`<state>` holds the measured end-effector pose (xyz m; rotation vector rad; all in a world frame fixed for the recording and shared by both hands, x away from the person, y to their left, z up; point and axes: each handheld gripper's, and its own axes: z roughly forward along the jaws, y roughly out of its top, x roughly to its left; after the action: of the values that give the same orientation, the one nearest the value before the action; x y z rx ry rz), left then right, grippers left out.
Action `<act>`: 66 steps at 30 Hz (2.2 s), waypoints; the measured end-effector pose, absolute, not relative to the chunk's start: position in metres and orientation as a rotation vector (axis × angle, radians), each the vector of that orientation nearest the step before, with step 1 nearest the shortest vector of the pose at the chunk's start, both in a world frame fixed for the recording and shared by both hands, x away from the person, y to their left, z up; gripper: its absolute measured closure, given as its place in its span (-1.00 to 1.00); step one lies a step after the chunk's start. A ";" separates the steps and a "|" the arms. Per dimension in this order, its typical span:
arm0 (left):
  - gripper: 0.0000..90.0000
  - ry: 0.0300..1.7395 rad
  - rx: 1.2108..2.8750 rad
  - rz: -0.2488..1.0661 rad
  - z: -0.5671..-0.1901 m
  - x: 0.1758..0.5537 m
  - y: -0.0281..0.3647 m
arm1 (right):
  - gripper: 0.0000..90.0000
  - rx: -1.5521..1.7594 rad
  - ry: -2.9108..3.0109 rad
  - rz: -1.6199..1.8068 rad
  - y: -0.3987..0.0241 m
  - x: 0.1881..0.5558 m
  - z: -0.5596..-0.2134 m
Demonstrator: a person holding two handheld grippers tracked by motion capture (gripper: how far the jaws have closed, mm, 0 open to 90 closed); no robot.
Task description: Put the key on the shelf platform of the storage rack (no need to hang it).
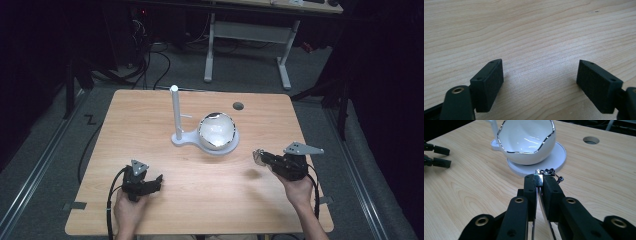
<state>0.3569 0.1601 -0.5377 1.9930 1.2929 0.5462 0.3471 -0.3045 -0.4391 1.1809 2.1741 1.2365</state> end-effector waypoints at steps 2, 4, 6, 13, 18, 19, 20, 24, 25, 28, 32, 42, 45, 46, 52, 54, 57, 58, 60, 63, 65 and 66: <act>-0.51 1.293 1.993 0.546 -0.538 0.357 0.160 | 0.83 1.168 2.184 1.236 -0.300 0.349 -0.437; -0.51 1.294 1.991 0.543 -0.538 0.357 0.160 | 0.83 1.155 2.190 1.239 -0.296 0.350 -0.435; -0.51 1.294 1.993 0.545 -0.538 0.357 0.160 | 0.83 1.139 2.193 1.246 -0.292 0.351 -0.432; -0.51 1.294 1.991 0.542 -0.538 0.357 0.160 | 0.83 1.100 2.213 1.275 -0.277 0.360 -0.423; -0.51 1.295 1.989 0.541 -0.538 0.357 0.161 | 0.83 1.081 2.229 1.290 -0.266 0.367 -0.419; -0.51 1.295 1.988 0.540 -0.538 0.357 0.161 | 0.83 1.077 2.230 1.296 -0.265 0.369 -0.418; -0.51 1.295 1.988 0.538 -0.538 0.357 0.161 | 0.83 1.073 2.231 1.297 -0.263 0.370 -0.417; -0.51 1.294 1.988 0.538 -0.538 0.357 0.161 | 0.83 1.056 2.241 1.302 -0.257 0.375 -0.412; -0.52 1.294 1.987 0.537 -0.538 0.357 0.161 | 0.83 1.051 2.242 1.305 -0.255 0.376 -0.410; -0.51 1.294 1.987 0.537 -0.538 0.357 0.161 | 0.83 1.042 2.246 1.315 -0.252 0.379 -0.406; -0.51 1.293 1.987 0.536 -0.538 0.357 0.161 | 0.83 1.017 2.255 1.316 -0.246 0.383 -0.400; -0.52 1.293 1.986 0.535 -0.538 0.357 0.161 | 0.83 0.971 2.280 1.307 -0.230 0.395 -0.391; -0.51 1.293 1.985 0.535 -0.538 0.357 0.162 | 0.83 0.962 2.265 1.310 -0.227 0.398 -0.390; -0.51 1.294 1.981 0.534 -0.538 0.357 0.162 | 0.83 0.967 2.263 1.310 -0.226 0.398 -0.390; -0.51 1.293 1.983 0.534 -0.538 0.357 0.162 | 0.83 0.975 2.258 1.314 -0.221 0.407 -0.391; -0.51 1.293 1.985 0.535 -0.538 0.357 0.162 | 0.83 0.979 2.261 1.316 -0.219 0.410 -0.391; -0.51 1.293 1.983 0.534 -0.538 0.357 0.162 | 0.83 0.982 2.268 1.302 -0.217 0.415 -0.392; -0.51 1.293 1.982 0.534 -0.538 0.357 0.162 | 0.83 0.989 2.270 1.299 -0.216 0.416 -0.392; -0.51 1.293 1.981 0.534 -0.538 0.357 0.162 | 0.83 0.990 2.272 1.292 -0.214 0.419 -0.392; -0.52 1.293 1.982 0.533 -0.538 0.357 0.162 | 0.83 0.996 2.280 1.284 -0.212 0.423 -0.394; -0.51 1.293 1.982 0.533 -0.538 0.357 0.162 | 0.82 1.002 2.286 1.276 -0.211 0.426 -0.395; -0.51 1.293 1.981 0.533 -0.538 0.357 0.162 | 0.83 1.004 2.287 1.273 -0.211 0.427 -0.396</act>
<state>0.3571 0.1618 -0.5377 1.9815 1.2934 0.5331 0.4271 -0.2110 -0.3962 1.0043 2.2872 1.2726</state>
